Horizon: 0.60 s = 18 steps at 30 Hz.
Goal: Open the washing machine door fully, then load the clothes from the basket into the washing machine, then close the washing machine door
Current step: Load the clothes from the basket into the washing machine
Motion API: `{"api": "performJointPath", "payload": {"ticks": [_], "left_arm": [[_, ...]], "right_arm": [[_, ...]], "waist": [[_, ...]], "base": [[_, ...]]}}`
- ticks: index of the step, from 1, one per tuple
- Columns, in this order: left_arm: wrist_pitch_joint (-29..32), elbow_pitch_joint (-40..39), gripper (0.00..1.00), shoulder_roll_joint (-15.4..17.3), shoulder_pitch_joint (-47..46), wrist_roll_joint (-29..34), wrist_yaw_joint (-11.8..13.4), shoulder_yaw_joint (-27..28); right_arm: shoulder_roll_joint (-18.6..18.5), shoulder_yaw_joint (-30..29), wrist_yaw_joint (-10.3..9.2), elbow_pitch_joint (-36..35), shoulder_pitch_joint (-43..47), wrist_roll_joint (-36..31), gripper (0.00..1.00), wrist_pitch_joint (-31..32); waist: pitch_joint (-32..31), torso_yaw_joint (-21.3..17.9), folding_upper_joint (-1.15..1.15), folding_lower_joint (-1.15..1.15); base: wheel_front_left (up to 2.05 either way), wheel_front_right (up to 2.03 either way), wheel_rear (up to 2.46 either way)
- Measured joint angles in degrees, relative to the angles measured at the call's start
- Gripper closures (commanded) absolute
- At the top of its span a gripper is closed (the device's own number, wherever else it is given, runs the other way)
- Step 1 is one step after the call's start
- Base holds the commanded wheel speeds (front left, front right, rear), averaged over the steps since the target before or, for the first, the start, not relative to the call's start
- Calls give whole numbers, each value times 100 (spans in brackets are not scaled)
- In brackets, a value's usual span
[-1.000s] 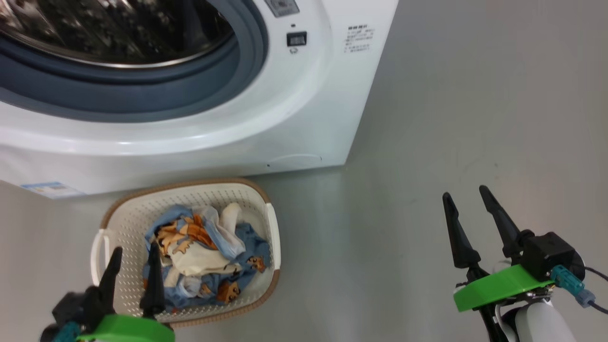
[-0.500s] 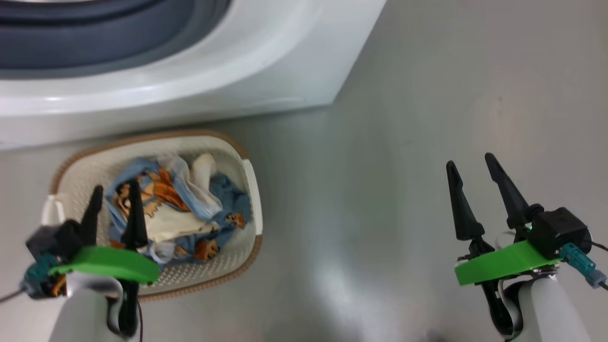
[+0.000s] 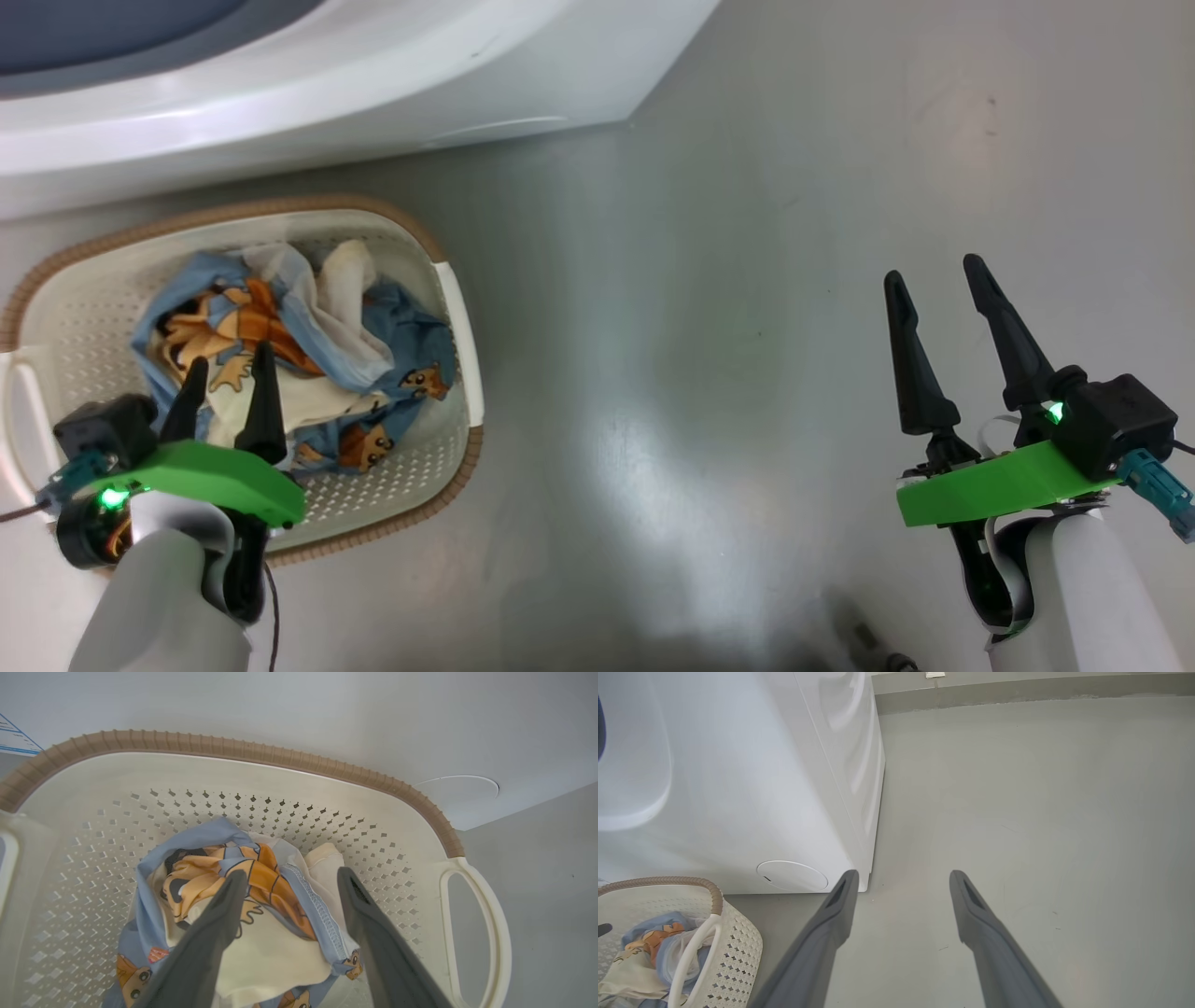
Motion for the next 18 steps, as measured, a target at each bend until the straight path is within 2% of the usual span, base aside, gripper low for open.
{"api": "performJointPath", "payload": {"ticks": [8,18], "left_arm": [[249,811,0,263,-499,-595,0,-398],[1127,1269,0,447,-966,-1344,0,-623]], "right_arm": [[-1,9,0,-75,-11,167,0,-1],[-1,65,0,-142,-125,347,0,-1]], "waist": [[237,-152,0,0],[584,-365,0,0]], "base": [[0,0,0],[0,0,0]]}}
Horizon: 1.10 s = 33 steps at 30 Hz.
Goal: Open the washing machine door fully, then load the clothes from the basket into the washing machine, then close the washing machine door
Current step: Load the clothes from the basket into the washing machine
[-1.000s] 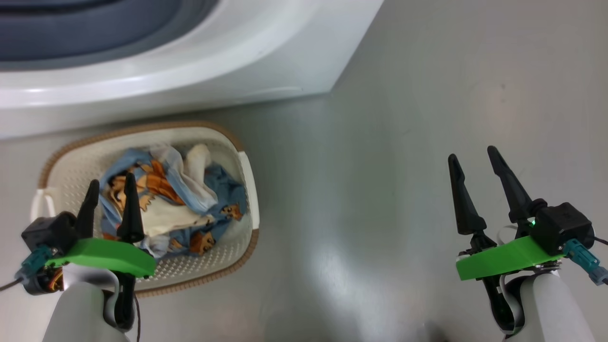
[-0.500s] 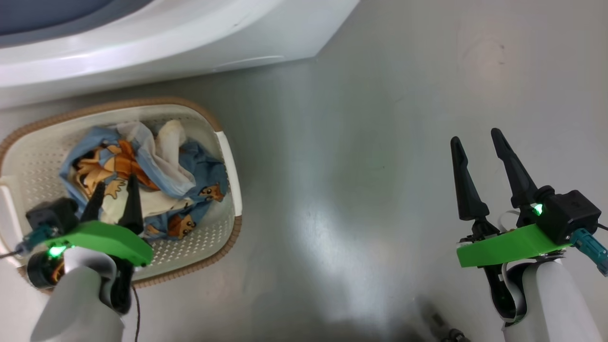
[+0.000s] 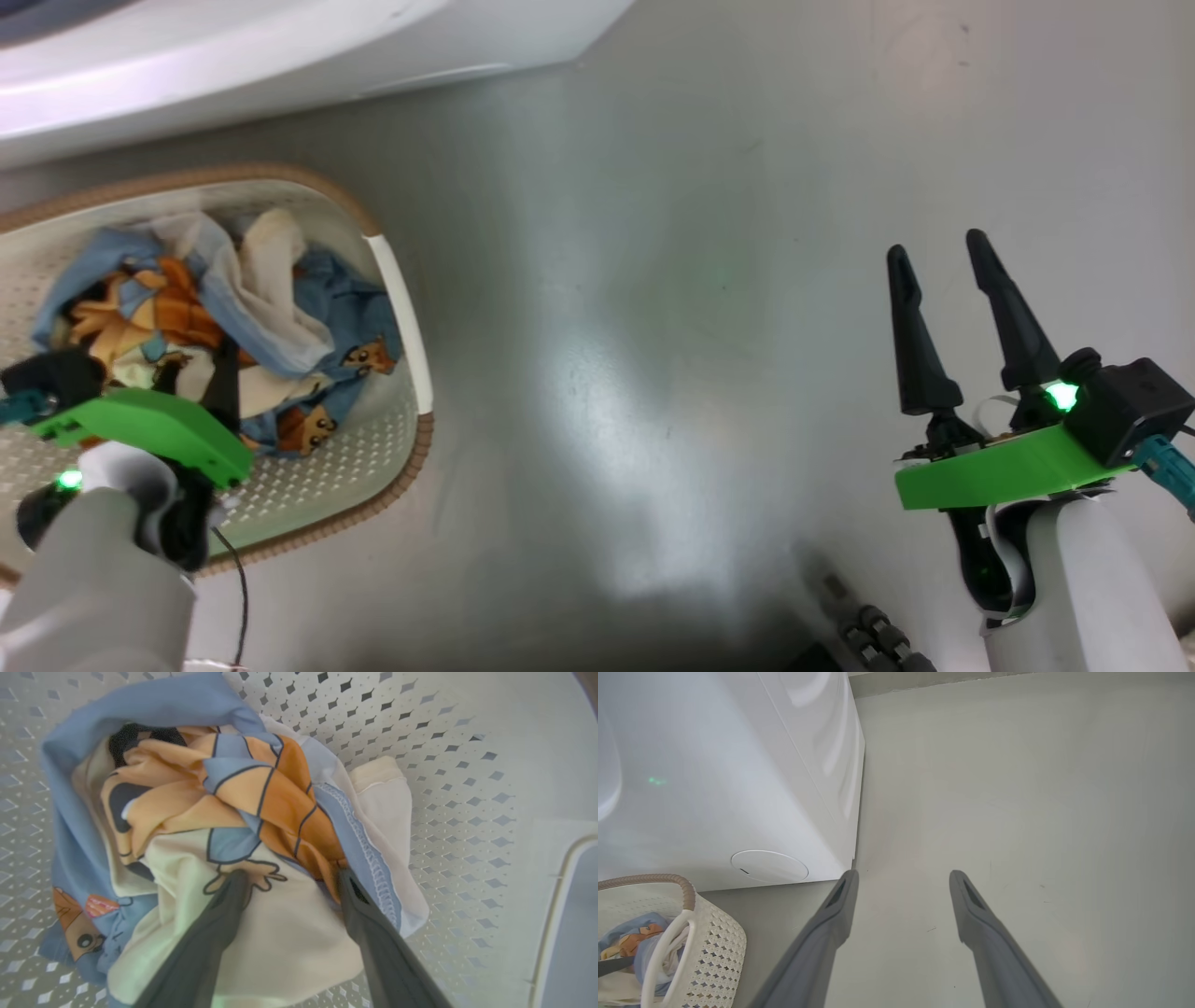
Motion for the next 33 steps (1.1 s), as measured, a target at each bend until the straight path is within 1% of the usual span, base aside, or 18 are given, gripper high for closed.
{"api": "performJointPath", "payload": {"ticks": [6,13,14,15,16,19,22,26,27,29,30,33], "left_arm": [[446,90,0,176,-125,-527,0,-15],[730,252,0,302,-443,-800,0,-51],[802,326,3,305,-478,-802,0,-68],[878,388,57,310,-501,-802,0,-99],[928,430,100,310,-514,-803,0,-130],[1028,478,100,303,-521,-820,0,-245],[816,448,100,300,-511,-823,0,-361],[301,282,100,314,-330,-722,0,-604],[301,282,100,314,-330,-722,0,-604],[-7,209,100,323,-147,-713,0,-694],[-334,132,100,331,46,-712,0,-782],[-705,-14,100,313,263,-719,0,-900]], "right_arm": [[2,186,0,15,-16,212,0,0],[2,232,0,15,-138,258,0,0],[2,232,0,15,-138,260,0,0],[2,234,0,15,-138,260,0,0],[2,234,0,16,-138,260,0,0],[2,232,0,33,-141,260,0,0],[2,219,0,57,-143,260,0,0],[2,221,0,90,-144,260,0,0],[2,221,0,90,-144,260,0,0],[2,233,0,120,-144,260,0,0],[2,243,0,163,-143,260,0,0],[2,224,0,190,-141,252,0,0]], "waist": [[172,-148,0,0],[315,-284,0,0],[327,-298,0,0],[337,-311,0,0],[342,-321,0,0],[315,-324,0,0],[231,-313,0,0],[33,-297,0,0],[33,-297,0,0],[-93,-288,0,0],[-230,-273,0,0],[-450,-236,0,0]], "base": [[0,0,0],[0,0,0],[0,0,0],[0,0,0],[0,0,0],[0,0,0],[0,0,0],[0,0,0],[0,0,0],[0,0,0],[0,0,0],[0,0,0]]}}
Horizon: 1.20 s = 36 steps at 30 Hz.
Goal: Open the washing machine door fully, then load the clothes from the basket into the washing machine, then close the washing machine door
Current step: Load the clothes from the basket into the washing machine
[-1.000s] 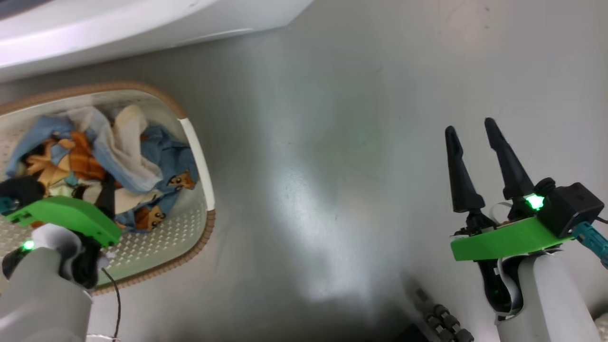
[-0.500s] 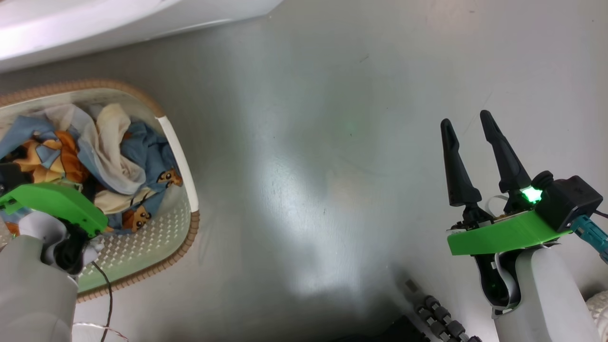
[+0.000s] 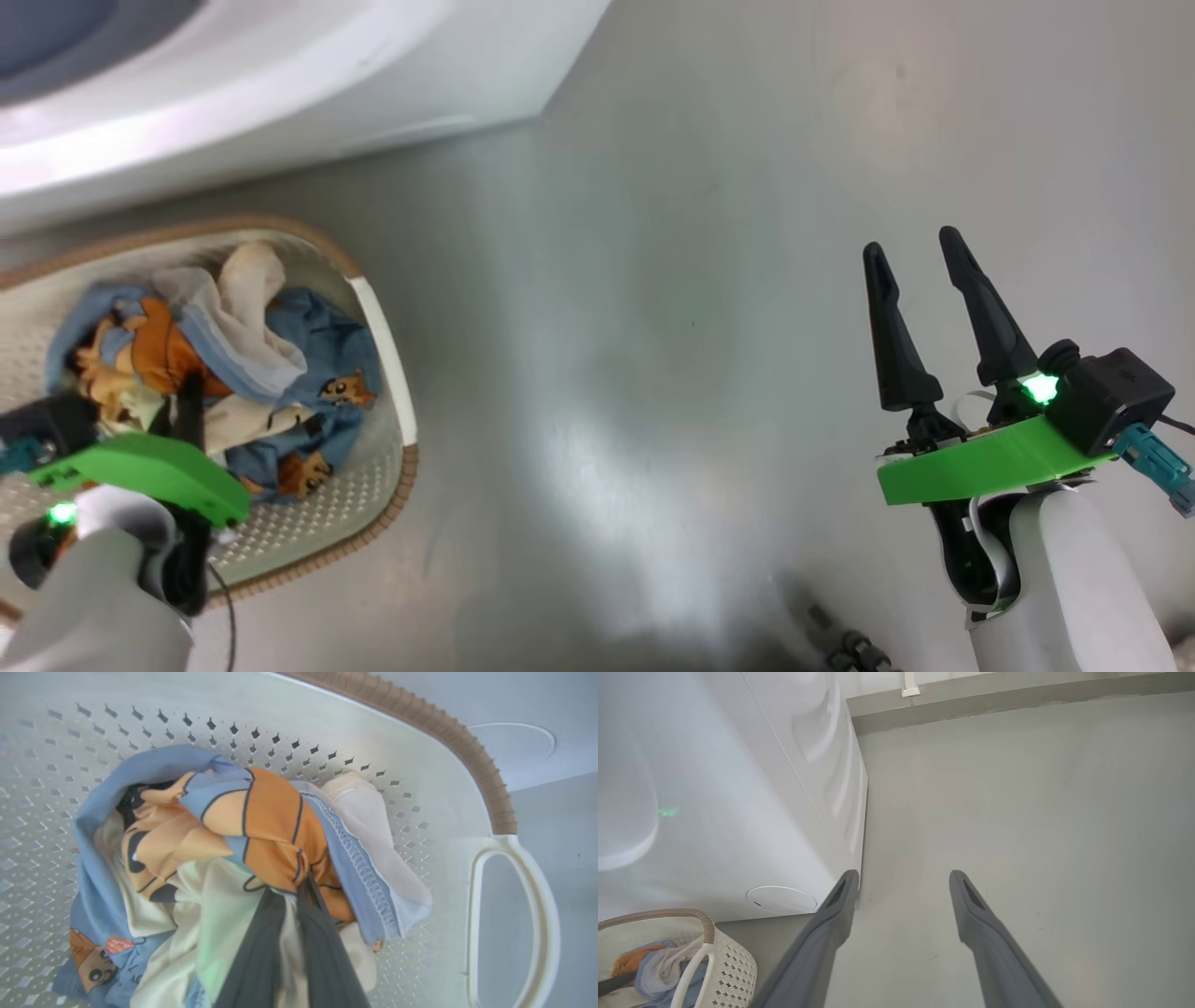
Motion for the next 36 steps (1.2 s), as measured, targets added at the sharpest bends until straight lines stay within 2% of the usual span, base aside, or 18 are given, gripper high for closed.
{"api": "performJointPath", "payload": {"ticks": [9,16,20,27,36], "left_arm": [[-379,-519,100,-30,492,109,0,-145],[-380,-1574,100,-96,1217,851,87,527],[-381,-2265,100,-281,1686,1369,168,975],[-381,-3251,100,-653,2353,2130,167,1543],[-381,-4331,100,-894,3181,2952,99,1996]], "right_arm": [[0,-52,0,121,55,-64,0,0],[-2,-60,0,267,236,-101,0,0],[-2,-63,0,327,300,-245,0,0],[-3,-100,0,421,564,-279,0,0],[-1,-255,0,459,890,-279,0,0]], "waist": [[-704,178,0,0],[-1286,329,0,0],[-1604,418,0,0],[-2172,561,0,0],[-2940,700,0,0]], "base": [[0,0,0],[0,0,0],[0,0,0],[0,0,0],[0,0,0]]}}
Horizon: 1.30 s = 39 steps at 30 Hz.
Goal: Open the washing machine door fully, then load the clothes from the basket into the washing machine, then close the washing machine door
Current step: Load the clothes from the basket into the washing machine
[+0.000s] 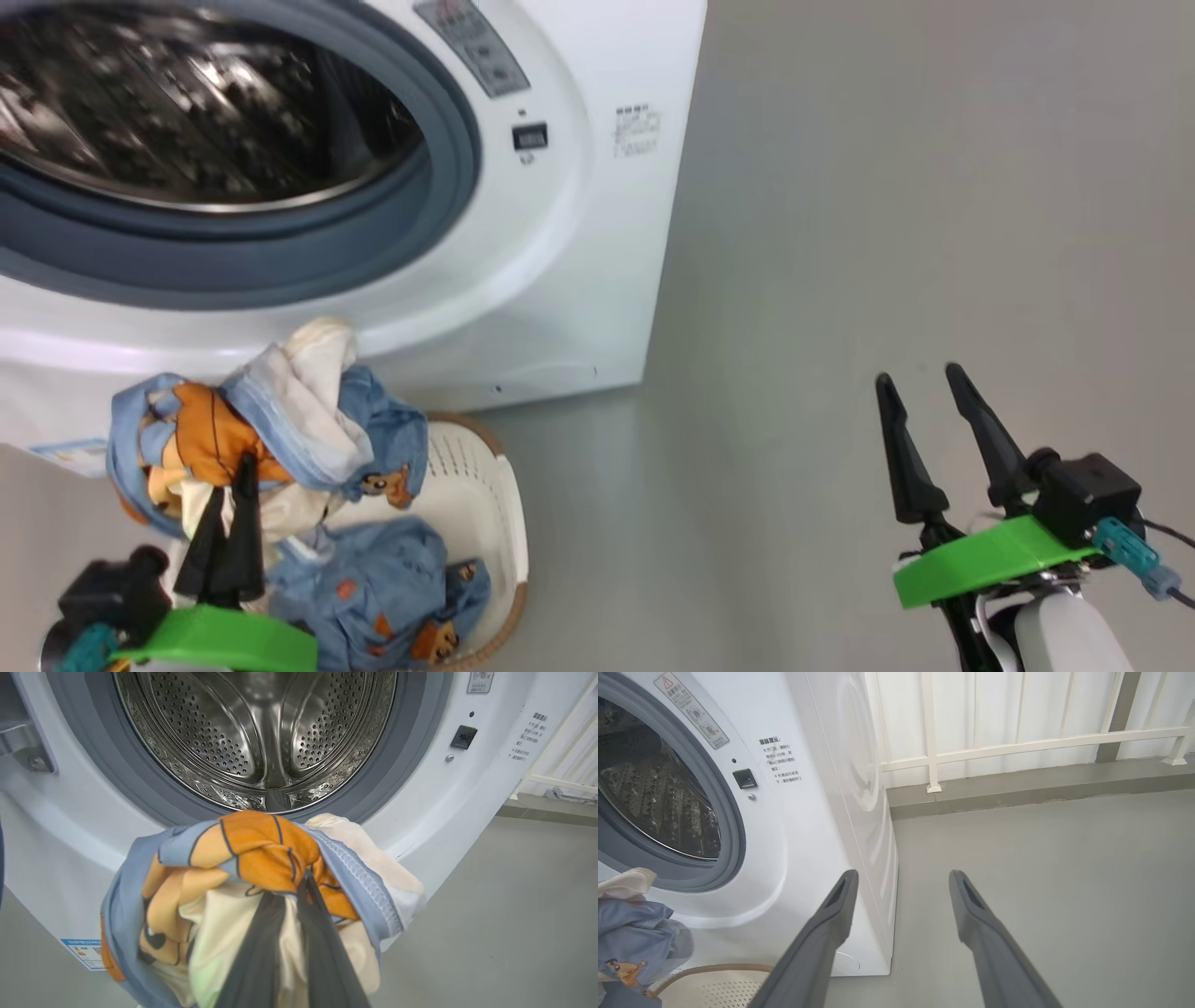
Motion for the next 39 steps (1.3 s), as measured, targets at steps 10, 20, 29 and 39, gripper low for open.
{"api": "performJointPath", "payload": {"ticks": [10,20,29,39], "left_arm": [[0,-992,100,-157,727,571,-55,152],[0,-1414,100,-250,1378,775,-84,274],[0,-1574,100,-319,1594,876,-92,401],[0,-1622,100,-347,1635,824,-92,481]], "right_arm": [[1,-63,0,-64,330,-130,0,0],[8,-69,0,-94,718,-127,0,1],[10,-104,0,-152,825,-172,0,1],[10,-71,0,-151,826,-167,0,1]], "waist": [[-682,136,0,0],[-1248,174,0,0],[-1379,149,0,0],[-1378,125,0,0]], "base": [[0,0,0],[0,0,0],[0,0,0],[0,0,0]]}}
